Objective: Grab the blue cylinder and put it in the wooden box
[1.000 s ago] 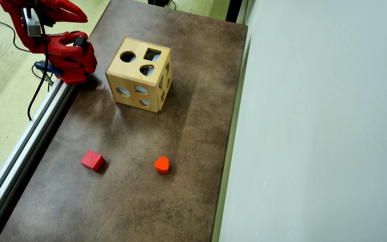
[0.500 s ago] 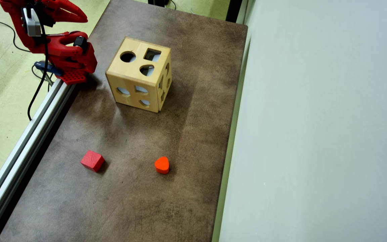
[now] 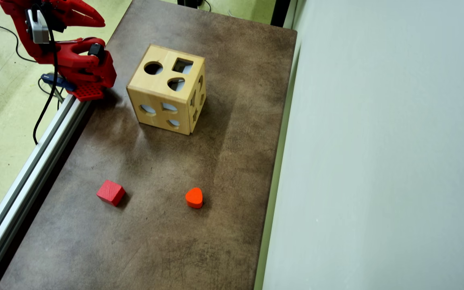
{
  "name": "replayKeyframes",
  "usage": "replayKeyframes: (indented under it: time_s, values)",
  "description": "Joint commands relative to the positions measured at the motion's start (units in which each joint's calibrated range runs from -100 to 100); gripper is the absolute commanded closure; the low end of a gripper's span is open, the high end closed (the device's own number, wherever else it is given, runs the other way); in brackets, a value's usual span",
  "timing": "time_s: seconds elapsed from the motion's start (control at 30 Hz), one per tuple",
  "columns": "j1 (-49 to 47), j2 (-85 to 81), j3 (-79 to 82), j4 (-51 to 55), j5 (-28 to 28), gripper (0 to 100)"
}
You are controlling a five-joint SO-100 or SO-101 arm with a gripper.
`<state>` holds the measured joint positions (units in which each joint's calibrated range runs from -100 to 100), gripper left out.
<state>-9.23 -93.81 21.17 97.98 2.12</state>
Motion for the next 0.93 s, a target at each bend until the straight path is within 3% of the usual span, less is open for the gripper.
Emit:
replayKeyframes:
  time_s: [0.0,0.9]
  values:
    - [0.17,-1.52,-0.60,-0.07,0.00,97]
    - [3.44,-1.60,-0.60,-0.07,0.00,97]
